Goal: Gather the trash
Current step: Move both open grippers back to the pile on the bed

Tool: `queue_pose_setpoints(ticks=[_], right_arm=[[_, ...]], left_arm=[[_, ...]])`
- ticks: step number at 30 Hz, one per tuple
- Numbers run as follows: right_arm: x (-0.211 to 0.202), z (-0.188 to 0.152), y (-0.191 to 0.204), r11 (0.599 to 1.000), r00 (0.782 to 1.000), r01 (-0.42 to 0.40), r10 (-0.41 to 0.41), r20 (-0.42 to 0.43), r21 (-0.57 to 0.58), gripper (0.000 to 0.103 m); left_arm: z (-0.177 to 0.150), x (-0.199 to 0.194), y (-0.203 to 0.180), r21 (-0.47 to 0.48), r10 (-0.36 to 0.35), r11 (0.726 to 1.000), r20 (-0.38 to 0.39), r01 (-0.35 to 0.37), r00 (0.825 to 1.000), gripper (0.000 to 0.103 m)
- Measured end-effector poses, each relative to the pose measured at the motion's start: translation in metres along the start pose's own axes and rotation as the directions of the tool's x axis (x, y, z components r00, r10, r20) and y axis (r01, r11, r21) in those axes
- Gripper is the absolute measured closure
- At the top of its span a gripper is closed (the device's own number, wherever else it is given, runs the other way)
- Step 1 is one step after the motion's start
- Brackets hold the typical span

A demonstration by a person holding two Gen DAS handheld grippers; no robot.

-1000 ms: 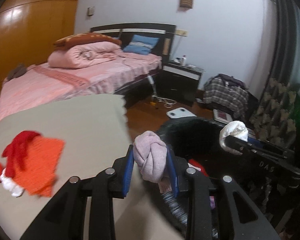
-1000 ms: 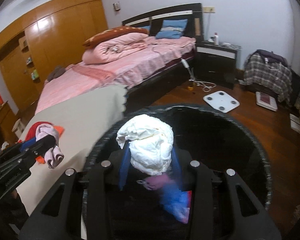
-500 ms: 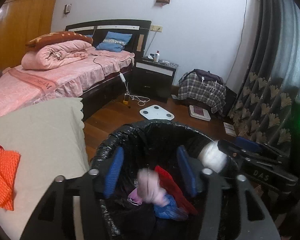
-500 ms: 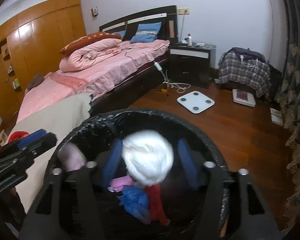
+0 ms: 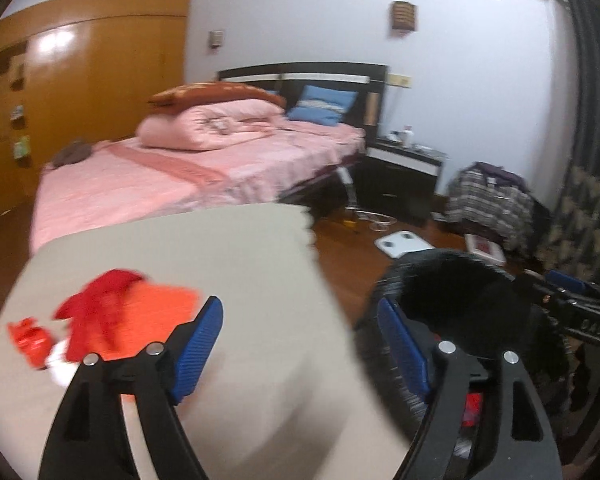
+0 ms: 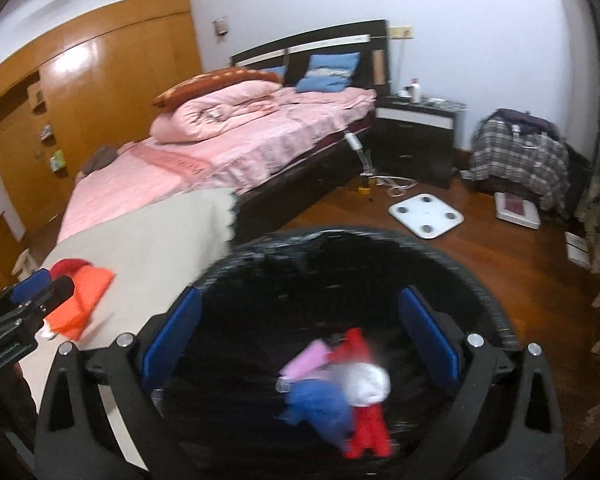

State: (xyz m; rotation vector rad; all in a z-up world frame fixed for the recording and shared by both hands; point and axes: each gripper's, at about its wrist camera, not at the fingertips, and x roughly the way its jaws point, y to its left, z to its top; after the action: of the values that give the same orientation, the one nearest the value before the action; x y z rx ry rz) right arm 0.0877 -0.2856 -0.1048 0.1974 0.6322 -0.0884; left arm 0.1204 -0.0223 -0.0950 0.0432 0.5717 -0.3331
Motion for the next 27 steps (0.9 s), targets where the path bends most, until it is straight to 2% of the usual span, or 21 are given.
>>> queue_pose_setpoints(ticks=[6,14,19,27], right_arm=[[0.016,0.004,0.062,0.993,0.995,-0.098,0.097,-0.02,-0.063,0.007],[0.035,0.006,0.135,0.973,0.982,-0.191,0.188,-0.036,-0.129,0.007],[0.049,0.005,0.17,0.961,0.975,-0.223,0.217,-0.051,-0.166,0.007],[0.075,-0.005,0.205,0.949,0.971,-0.234,0.219,-0.093,-0.212,0.007]], left_arm=[[-0.011,-0.019,0.053,-0.051,0.121,0.991,0.002,-0.12,0.993,0.025],[-0.022,-0.04,0.12,-0.114,0.255,0.961,0.003,-0.253,0.967,0.025],[-0.027,-0.042,0.165,-0.153,0.333,0.931,-0.016,-0.331,0.943,0.025],[-0.039,-0.026,0.216,-0.184,0.393,0.897,-0.083,-0.401,0.916,0.025]])
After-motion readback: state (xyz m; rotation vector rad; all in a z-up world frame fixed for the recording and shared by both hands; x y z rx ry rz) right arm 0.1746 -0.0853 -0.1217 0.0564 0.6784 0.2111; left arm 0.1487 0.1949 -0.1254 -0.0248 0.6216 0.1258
